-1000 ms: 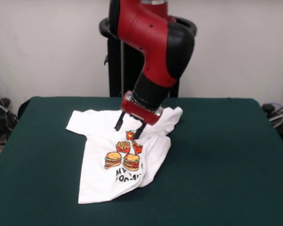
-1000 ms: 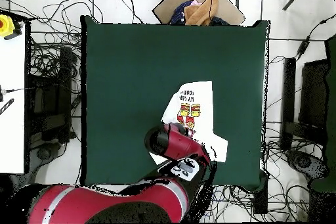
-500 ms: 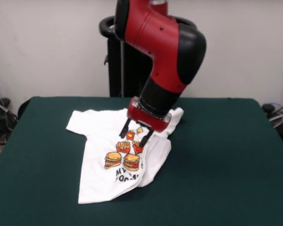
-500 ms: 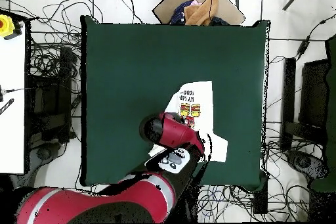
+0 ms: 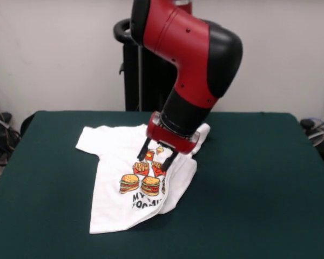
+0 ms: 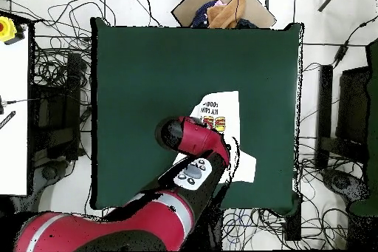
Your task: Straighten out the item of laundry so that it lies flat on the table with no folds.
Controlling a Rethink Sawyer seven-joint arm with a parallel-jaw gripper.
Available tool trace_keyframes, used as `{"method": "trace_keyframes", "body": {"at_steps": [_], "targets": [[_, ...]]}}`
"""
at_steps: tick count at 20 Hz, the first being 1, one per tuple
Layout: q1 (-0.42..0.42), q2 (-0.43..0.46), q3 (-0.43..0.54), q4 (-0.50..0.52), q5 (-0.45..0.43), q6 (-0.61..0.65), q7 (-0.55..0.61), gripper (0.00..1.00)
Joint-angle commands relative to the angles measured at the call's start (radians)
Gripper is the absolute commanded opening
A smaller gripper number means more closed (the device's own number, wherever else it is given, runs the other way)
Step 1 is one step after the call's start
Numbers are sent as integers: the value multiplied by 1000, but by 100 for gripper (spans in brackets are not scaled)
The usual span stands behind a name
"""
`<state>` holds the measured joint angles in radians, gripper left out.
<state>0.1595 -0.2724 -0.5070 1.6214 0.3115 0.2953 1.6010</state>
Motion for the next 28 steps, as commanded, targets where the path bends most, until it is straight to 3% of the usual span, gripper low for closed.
{"method": "trace_keyframes", "body": {"at_steps": [1, 5, 6, 11, 18, 23, 28], "targets": [[38, 25, -4, -110, 41, 97, 249, 100], [40, 22, -1, -106, 39, 84, 242, 100], [38, 20, 4, -103, 41, 78, 242, 0], [-1, 24, 74, -115, 48, 103, 217, 0], [16, 84, 127, -129, 68, 87, 239, 0], [63, 189, 71, -187, 44, 106, 232, 0], [76, 207, 63, -192, 40, 125, 229, 0]]}}
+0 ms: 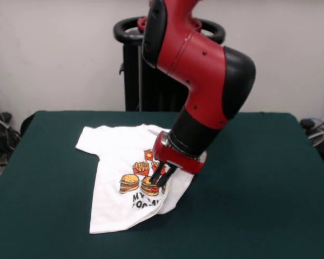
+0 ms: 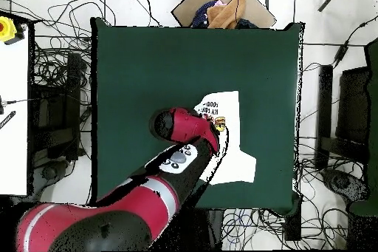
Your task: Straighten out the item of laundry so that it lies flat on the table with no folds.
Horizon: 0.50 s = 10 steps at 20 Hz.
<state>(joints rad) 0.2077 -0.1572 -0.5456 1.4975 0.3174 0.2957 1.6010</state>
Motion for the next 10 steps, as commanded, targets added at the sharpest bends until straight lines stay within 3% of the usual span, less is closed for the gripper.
{"method": "trace_keyframes", "body": {"at_steps": [1, 5, 10], "targets": [[24, 96, 110, -73, 41, 128, 231, 0], [-43, 55, 216, -41, 55, 137, 197, 0], [-75, 32, 269, -37, 62, 181, 187, 0]]}}
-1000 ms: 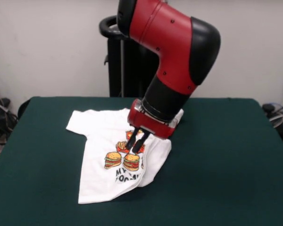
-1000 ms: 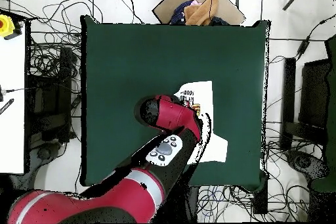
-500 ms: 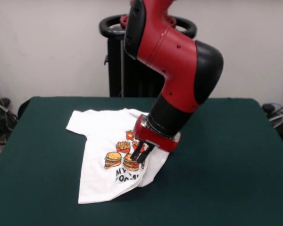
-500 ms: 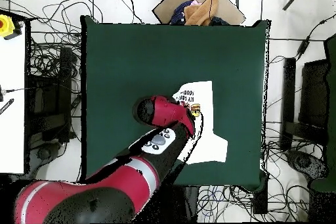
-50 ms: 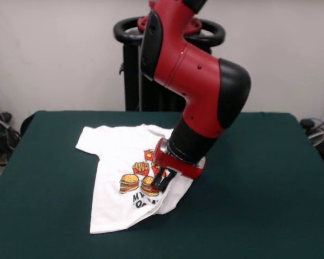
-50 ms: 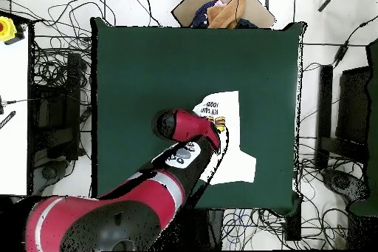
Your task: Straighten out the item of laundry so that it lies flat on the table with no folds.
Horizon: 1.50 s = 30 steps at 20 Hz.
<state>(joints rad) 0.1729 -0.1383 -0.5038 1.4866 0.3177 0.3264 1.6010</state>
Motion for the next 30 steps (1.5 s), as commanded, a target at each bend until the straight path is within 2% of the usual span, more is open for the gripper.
{"method": "trace_keyframes", "body": {"at_steps": [1, 5, 10, 13, 21, 27, 30], "targets": [[-44, 9, 234, -26, 64, 162, 189, 0], [-57, -47, 268, 15, 78, 194, 208, 0], [-187, -160, 449, 133, 107, 156, 122, 0], [-228, -194, 495, 166, 90, 188, 85, 0], [-261, -191, 515, 146, 18, 192, 86, 0], [-240, -237, 472, 146, -8, 231, 102, 0], [-238, -232, 475, 137, -17, 230, 112, 0]]}}
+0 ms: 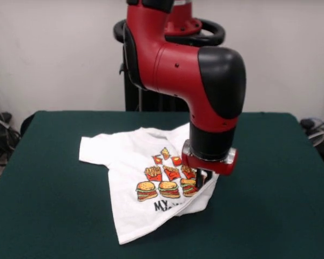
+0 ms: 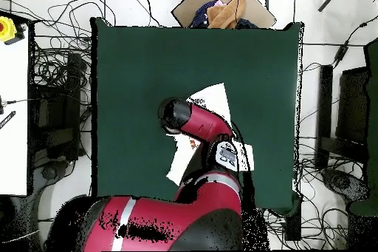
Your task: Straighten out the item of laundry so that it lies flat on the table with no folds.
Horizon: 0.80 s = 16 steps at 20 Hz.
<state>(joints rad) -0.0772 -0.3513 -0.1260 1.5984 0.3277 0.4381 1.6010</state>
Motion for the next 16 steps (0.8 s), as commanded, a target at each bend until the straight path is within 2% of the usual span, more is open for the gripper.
{"method": "trace_keyframes", "body": {"at_steps": [1, 4, 8, 14, 16], "targets": [[6, -10, 104, 18, -28, 114, 108, 0], [6, -4, 104, 4, -31, 124, 107, 0], [49, 21, 76, -18, -18, 101, 161, 0], [141, 132, 31, -115, 31, 72, 269, 0], [174, 171, 11, -156, 47, 142, 306, 0]]}}
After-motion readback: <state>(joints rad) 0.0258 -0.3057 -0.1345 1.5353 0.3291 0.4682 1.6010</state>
